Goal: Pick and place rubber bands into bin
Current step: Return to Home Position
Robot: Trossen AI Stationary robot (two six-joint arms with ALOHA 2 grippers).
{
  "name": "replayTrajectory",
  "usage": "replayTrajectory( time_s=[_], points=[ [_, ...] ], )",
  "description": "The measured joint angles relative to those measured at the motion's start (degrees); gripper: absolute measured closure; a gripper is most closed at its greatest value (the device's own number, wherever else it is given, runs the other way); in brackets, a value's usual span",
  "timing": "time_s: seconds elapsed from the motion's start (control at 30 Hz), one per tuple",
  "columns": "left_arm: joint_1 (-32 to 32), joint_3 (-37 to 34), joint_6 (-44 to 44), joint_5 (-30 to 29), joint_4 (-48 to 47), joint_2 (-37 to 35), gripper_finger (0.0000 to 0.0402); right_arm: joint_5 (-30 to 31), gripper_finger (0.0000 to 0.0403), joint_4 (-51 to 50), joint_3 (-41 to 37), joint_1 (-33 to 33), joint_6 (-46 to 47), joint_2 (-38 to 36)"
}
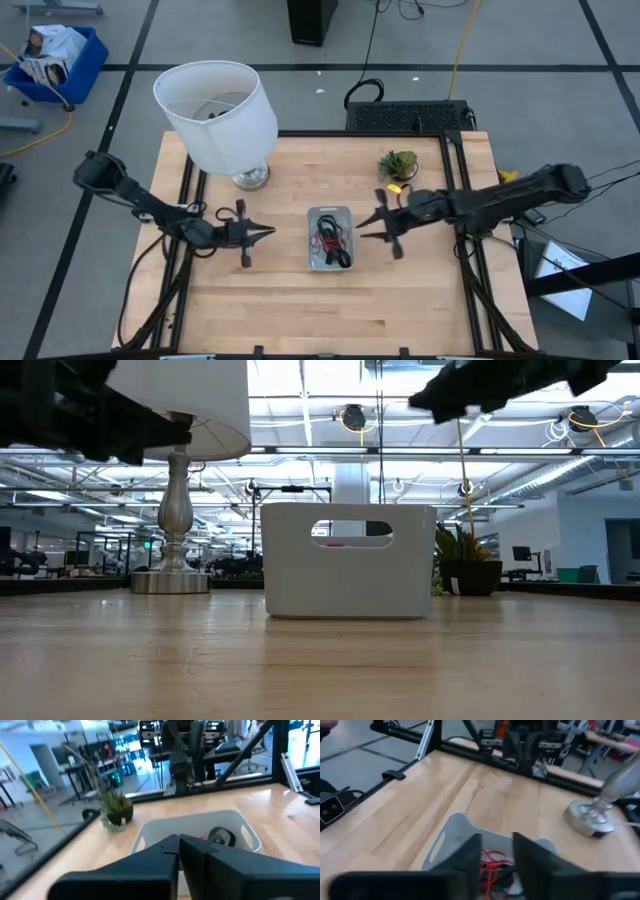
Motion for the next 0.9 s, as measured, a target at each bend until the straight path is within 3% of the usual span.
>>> replayTrajectory(
  time_s=[0.1, 0.2, 0.3, 0.4, 0.57, 0.77, 0.9],
  points=[
    [-1.9, 0.0, 2.9, -2.6, -0.1, -1.8, 0.0395, -0.1, 0.0389, -4.1, -0.2, -1.3, -2.4, -5.5],
    [-5.1, 0.0, 7.1, -8.0, -0.2, -3.9, 0.0397, -0.1, 0.0393, -4.4, -2.0, -3.7, -2.6, -11.0],
    [-10.2, 0.0, 11.2, -18.1, -0.1, -6.8, 0.0397, -0.1, 0.0401, -4.0, -4.8, -5.3, -1.9, -17.5],
    [-14.3, 0.0, 14.6, -21.4, -0.2, -9.3, 0.0399, -1.6, 0.0402, -2.9, -8.2, -6.2, 0.8, -22.9],
    [-11.0, 0.0, 16.4, -20.3, -1.3, -9.8, 0.0399, -4.2, 0.0402, -2.8, -12.3, -9.6, 1.3, -23.0],
    [-1.1, 0.0, 15.3, -2.3, -4.4, -9.8, 0.04, -20.4, 0.0402, 13.1, -18.7, -18.8, 5.7, -22.9],
    [3.9, -0.3, 13.8, -0.9, -8.0, -10.8, 0.04, -26.0, 0.0403, 13.8, -20.2, -25.8, 10.2, -22.8]
  ],
)
